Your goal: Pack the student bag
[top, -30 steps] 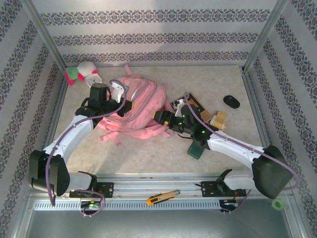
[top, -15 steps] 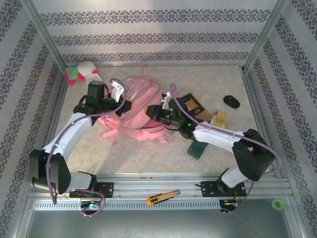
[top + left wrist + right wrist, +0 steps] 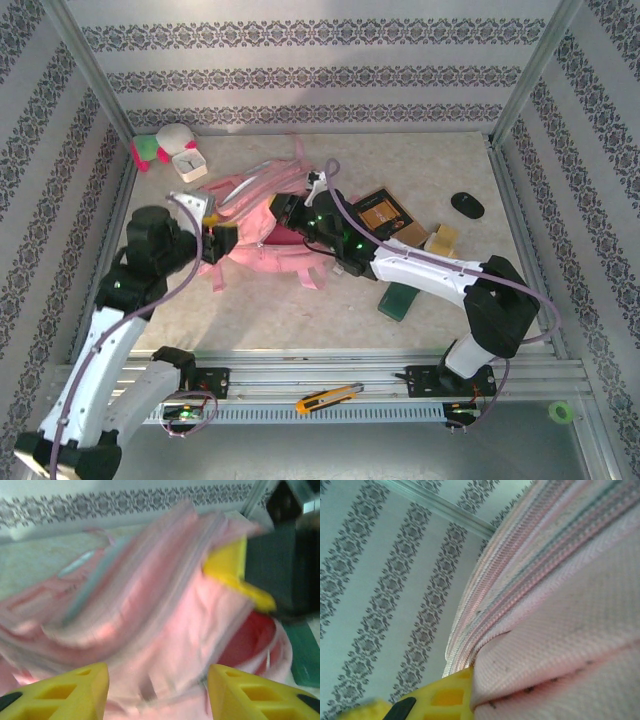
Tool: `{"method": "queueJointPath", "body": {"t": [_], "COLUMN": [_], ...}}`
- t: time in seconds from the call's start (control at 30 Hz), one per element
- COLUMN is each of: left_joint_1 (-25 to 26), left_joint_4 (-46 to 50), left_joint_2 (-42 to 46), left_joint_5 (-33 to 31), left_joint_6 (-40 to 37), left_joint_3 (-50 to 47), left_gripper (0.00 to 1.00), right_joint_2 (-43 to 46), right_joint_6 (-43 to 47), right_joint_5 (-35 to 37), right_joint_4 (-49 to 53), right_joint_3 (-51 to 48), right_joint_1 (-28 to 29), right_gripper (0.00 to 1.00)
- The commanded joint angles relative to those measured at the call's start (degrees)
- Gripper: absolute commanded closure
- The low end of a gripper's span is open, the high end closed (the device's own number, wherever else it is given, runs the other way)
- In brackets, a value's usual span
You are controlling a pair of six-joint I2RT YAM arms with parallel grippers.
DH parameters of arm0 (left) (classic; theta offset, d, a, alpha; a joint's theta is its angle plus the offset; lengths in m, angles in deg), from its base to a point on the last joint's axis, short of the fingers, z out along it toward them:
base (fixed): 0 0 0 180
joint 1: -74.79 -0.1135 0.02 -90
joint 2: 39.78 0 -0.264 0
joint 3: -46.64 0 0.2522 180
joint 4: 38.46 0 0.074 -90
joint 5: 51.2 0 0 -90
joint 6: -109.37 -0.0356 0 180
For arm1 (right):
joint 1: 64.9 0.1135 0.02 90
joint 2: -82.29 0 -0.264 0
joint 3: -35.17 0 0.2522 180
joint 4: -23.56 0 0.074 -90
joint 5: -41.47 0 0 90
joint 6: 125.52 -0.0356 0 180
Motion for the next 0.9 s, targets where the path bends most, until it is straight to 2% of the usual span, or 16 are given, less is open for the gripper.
{"method": "queueJointPath", "body": {"t": [0.0, 0.23, 0.4, 0.53, 0.6, 0.7, 0.77, 0.87], "left_joint_1": [2.3, 9.4, 10.4, 10.6, 10.5, 10.5, 10.6, 10.5], "left_joint_4": [3.7, -2.9, -7.8, -9.8, -10.1, -10.7, -10.8, -8.8], "left_joint_2": [2.0, -1.3, -5.5, -7.9, -8.5, -8.5, -8.0, -7.4], "left_joint_5": [-0.4, -2.0, -2.0, -8.9, -11.6, -12.6, -12.7, -14.6], "left_joint_6": [6.1, 6.2, 7.8, 9.7, 10.0, 10.3, 10.4, 10.2], "left_joint_3": [-5.3, -7.2, -6.6, -7.3, -7.6, -8.3, -9.1, -9.3], "left_gripper": [0.47, 0.45, 0.45, 0.47, 0.55, 0.79, 0.90, 0.98], "right_joint_2": [-0.4, -1.5, -1.7, -1.7, -1.6, -1.3, -1.1, -0.5], "right_joint_6": [1.8, 2.3, 2.3, 2.2, 2.5, 3.1, 3.5, 4.3], "right_joint_5": [5.2, 5.8, 5.7, 4.8, 4.3, 3.8, 3.6, 3.2], "right_joint_4": [-5.5, -4.0, -3.7, -3.3, -2.9, -1.3, -0.7, 0.1], "right_joint_3": [5.2, 7.8, 7.8, 8.1, 8.3, 8.6, 8.7, 8.6], "right_joint_1": [0.2, 0.5, 1.0, 1.3, 1.3, 1.3, 1.3, 1.3], "right_gripper": [1.00, 1.00, 1.00, 1.00, 1.00, 1.00, 1.00, 1.00]}}
